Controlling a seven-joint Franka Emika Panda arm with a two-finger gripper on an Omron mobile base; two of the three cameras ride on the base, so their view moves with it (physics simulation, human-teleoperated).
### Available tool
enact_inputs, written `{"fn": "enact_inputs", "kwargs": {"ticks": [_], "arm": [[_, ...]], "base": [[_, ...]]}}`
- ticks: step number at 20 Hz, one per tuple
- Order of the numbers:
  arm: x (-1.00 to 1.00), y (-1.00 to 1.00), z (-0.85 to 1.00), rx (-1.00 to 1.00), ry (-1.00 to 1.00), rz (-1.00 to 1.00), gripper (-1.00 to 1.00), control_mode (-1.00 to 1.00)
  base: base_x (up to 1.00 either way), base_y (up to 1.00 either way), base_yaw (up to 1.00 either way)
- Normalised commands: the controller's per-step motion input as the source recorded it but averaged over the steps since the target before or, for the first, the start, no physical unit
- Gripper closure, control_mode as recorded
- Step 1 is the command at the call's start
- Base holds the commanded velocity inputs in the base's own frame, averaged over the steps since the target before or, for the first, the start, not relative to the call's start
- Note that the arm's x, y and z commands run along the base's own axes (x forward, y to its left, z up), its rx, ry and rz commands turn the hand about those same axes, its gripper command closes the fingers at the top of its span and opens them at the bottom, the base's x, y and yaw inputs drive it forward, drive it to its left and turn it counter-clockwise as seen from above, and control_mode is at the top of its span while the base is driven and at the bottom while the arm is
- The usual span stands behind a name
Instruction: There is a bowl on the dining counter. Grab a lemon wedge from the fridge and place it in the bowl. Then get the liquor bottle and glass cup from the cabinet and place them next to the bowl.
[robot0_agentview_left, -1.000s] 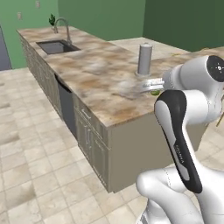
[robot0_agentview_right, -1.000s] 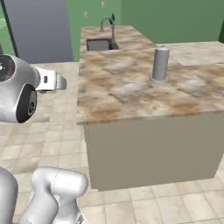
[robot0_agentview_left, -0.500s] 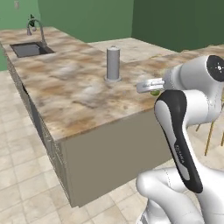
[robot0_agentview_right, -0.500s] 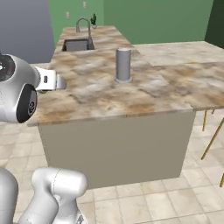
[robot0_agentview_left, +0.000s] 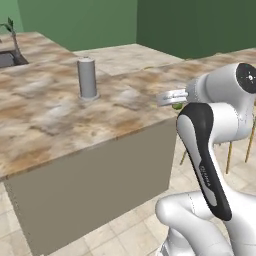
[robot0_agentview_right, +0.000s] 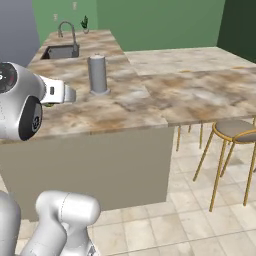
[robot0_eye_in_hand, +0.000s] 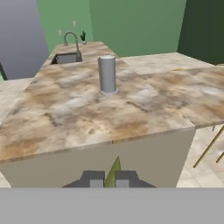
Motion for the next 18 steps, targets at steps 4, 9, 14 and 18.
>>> {"fn": "enact_inputs", "kwargs": {"ticks": [4,9,14,18], "arm": [[0.00,0.00,0.00,0.00,0.00,0.00,1.00,1.00],[0.00,0.00,0.00,0.00,0.00,0.00,1.00,1.00],[0.00,0.00,0.00,0.00,0.00,0.00,1.00,1.00],[0.00,0.00,0.00,0.00,0.00,0.00,1.00,1.00]], "base": [[0.00,-1.00,-0.06],[0.00,-1.00,-0.07],[0.02,-1.00,-0.06],[0.07,-1.00,-0.06]]}}
